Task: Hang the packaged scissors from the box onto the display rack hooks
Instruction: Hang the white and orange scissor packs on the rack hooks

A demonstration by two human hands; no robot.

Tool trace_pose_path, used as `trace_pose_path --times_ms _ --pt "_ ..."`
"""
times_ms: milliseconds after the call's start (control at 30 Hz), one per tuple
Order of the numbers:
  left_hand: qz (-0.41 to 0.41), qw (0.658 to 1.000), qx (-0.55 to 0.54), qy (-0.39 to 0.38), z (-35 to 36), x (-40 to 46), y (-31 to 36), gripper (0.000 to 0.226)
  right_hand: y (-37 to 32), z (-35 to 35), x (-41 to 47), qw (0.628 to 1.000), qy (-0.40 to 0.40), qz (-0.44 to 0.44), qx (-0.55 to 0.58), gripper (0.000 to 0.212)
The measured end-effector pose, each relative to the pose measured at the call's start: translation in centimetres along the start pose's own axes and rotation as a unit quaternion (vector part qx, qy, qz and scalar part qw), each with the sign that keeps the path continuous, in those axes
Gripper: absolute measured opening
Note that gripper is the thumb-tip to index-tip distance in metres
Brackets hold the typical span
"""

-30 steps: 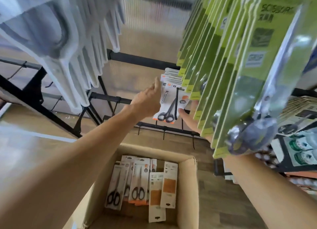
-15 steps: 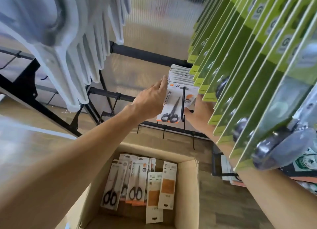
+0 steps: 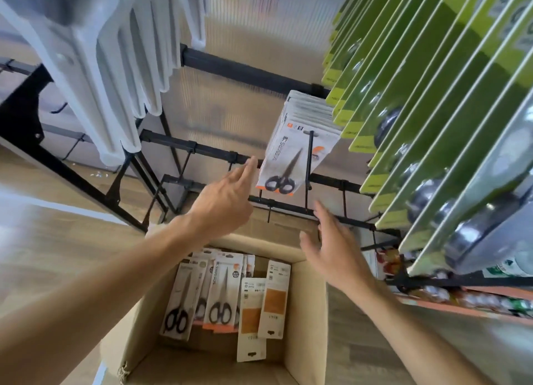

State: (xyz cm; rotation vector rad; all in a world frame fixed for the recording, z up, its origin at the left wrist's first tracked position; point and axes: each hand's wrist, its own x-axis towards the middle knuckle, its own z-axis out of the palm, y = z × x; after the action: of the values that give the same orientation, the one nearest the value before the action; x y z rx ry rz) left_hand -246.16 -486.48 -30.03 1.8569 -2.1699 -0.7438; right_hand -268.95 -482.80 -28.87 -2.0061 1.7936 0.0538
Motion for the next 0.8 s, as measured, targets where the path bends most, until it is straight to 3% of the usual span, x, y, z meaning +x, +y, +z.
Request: trace_pose_path --times_ms 167,333,500,733,800 --pt "0.024 0.984 0.060 -0.167 6.7 -8.2 -3.7 0.087 2.6 6.5 -6.4 0.994 -0.098 -0.035 -0.019 0.077" --pt "-0.028 0.967 0.081 -0.242 12.0 -13.3 -6.6 0.080 4.2 12.1 -8.9 0.985 -0.169 0.018 -0.001 0.074" --pt "-0.082 0.962 0.041 -0.257 16.3 -17.2 -8.4 0.075 5.3 16.7 -9.9 0.969 -0.239 0.041 -0.040 0.065" --pt "-0.155 0.947 -0.020 -0.281 21.9 -17.8 -8.4 0.075 6.6 23.5 -7.8 0.975 -0.216 0.035 -0.037 0.050" --pt "-0.155 0.945 -0.018 -0.287 23.8 -17.0 -7.9 0.073 7.5 25.6 -6.9 0.971 -0.231 0.040 -0.041 0.060"
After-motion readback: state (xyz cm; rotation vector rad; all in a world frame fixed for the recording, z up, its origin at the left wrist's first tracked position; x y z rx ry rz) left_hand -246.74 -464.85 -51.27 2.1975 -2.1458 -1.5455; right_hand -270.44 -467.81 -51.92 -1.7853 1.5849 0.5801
